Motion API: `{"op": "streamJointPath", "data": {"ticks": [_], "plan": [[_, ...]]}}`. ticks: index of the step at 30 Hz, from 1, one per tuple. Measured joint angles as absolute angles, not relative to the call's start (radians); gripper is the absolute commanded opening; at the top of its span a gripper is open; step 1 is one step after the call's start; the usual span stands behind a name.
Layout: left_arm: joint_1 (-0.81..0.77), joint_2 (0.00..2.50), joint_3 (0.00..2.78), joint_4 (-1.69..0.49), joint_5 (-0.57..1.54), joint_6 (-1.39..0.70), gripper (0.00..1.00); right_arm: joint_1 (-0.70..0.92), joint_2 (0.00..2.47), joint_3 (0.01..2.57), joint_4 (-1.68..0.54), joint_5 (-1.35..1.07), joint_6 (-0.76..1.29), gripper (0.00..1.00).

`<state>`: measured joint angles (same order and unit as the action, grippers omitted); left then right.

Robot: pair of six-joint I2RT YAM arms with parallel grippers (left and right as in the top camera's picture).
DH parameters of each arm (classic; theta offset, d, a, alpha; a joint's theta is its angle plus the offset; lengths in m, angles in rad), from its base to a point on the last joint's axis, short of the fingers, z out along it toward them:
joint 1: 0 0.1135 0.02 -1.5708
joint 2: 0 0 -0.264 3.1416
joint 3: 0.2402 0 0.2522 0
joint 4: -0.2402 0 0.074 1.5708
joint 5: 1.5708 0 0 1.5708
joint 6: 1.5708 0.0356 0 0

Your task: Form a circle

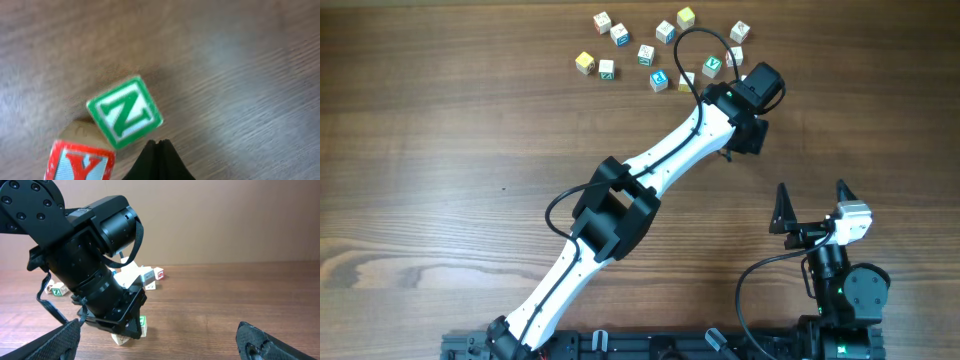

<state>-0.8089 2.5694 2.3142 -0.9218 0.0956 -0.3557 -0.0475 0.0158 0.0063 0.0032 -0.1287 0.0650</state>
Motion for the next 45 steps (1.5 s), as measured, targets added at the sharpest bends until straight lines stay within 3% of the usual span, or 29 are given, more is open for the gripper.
{"op": "streamJointPath", "data": {"ticks": [19,24,30,32,37,45], "plan": [[-0.651,2.502,2.314,-0.808,0.102,-0.356,0.09,-0.047,0.016,0.006,0.003,-0.129,0.065,1.0],[-0.611,2.501,2.314,-0.807,0.101,-0.353,0.18,-0.047,0.016,0.006,0.003,-0.129,0.065,1.0],[-0.523,2.418,2.31,-0.924,0.094,-0.311,0.45,-0.047,0.016,0.006,0.003,-0.129,0.065,0.99],[-0.496,2.355,2.31,-0.969,0.08,-0.295,0.63,-0.047,0.016,0.006,0.003,-0.129,0.065,1.0],[-0.439,2.211,2.31,-1.116,0.004,-0.272,0.97,-0.047,0.016,0.006,0.003,-0.129,0.065,1.0],[-0.299,2.113,2.31,-1.219,-0.034,-0.271,1.0,-0.047,0.016,0.006,0.003,-0.129,0.065,1.0]]}}
